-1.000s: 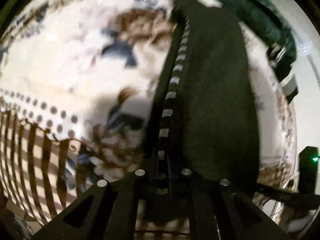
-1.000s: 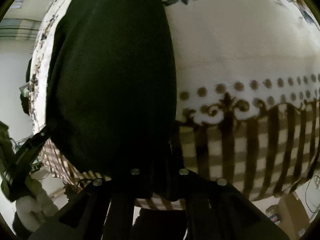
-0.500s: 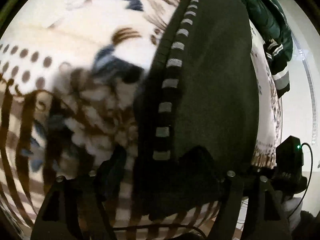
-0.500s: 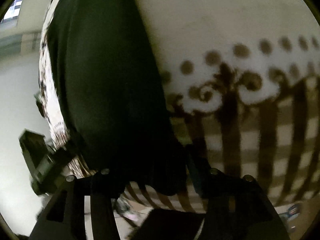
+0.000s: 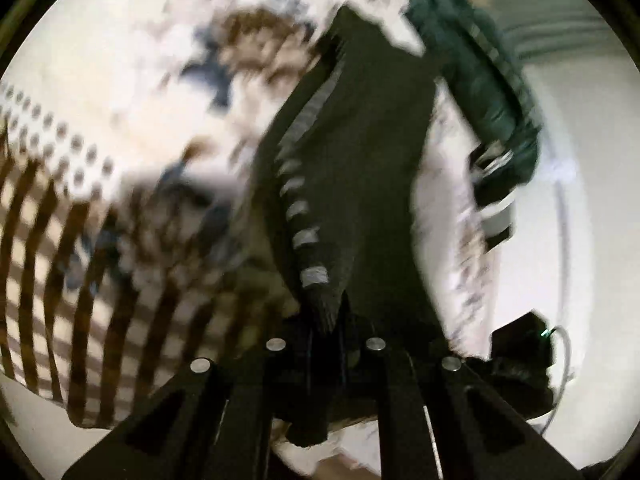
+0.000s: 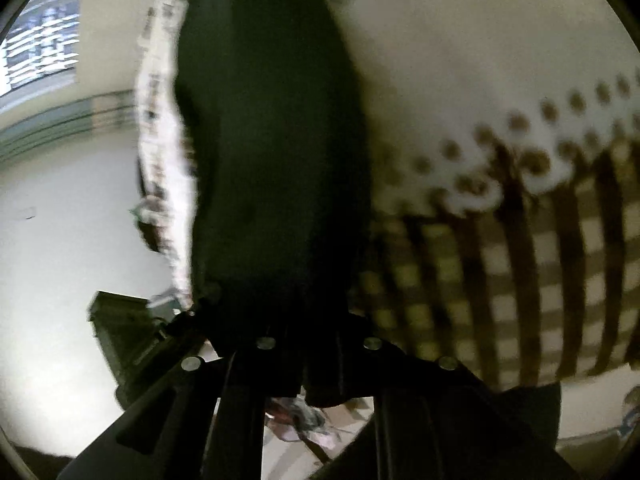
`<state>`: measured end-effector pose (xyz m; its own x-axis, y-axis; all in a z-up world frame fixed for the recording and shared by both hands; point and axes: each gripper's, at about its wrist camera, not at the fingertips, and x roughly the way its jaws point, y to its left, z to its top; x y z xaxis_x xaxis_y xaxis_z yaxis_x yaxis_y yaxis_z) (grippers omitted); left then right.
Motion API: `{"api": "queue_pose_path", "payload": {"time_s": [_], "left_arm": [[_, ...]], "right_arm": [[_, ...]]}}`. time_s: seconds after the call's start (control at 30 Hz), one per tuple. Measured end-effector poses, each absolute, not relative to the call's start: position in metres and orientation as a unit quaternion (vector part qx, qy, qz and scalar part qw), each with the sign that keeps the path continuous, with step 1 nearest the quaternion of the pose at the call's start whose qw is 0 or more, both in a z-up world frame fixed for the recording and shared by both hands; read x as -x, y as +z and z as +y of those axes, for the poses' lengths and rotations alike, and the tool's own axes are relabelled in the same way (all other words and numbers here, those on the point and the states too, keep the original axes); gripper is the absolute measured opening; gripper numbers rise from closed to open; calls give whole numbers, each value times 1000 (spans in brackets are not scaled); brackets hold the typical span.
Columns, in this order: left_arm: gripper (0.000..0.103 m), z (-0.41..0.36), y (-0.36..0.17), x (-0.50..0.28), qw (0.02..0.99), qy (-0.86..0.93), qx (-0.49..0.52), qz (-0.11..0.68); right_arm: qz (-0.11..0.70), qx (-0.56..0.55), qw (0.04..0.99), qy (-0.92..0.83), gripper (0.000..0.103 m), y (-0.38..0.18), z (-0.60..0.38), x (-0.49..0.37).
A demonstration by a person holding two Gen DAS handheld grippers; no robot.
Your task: Fold small clothes
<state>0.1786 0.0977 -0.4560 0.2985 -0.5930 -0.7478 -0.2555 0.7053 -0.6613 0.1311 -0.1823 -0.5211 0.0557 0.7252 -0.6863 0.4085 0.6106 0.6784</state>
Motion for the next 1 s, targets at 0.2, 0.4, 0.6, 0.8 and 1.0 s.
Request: {"api": "queue_pose_path", "payload": {"time_s": [0.2,0.4,0.6,0.8,1.0], "left_arm": [[7,97,-410,-281,727,-156,425,516],[7,90,-417,-442,746,-184,426,477],[48,103,-468,-585,726,-173,473,469],[58,118,-470,-602,767,-156,398,479],[57,60,-518,-629,766,-148,217,587]], "right_arm": [[609,-445,636,165,12,-444,-183,-202],[539,-451,692,167,12,-405,-206,-339],[503,-436,734,135,13,-429,-236,-518],[550,-419,716,102,47,-473,-253,-614],[582,-274,761,81,51,-481,-249,-618]]}}
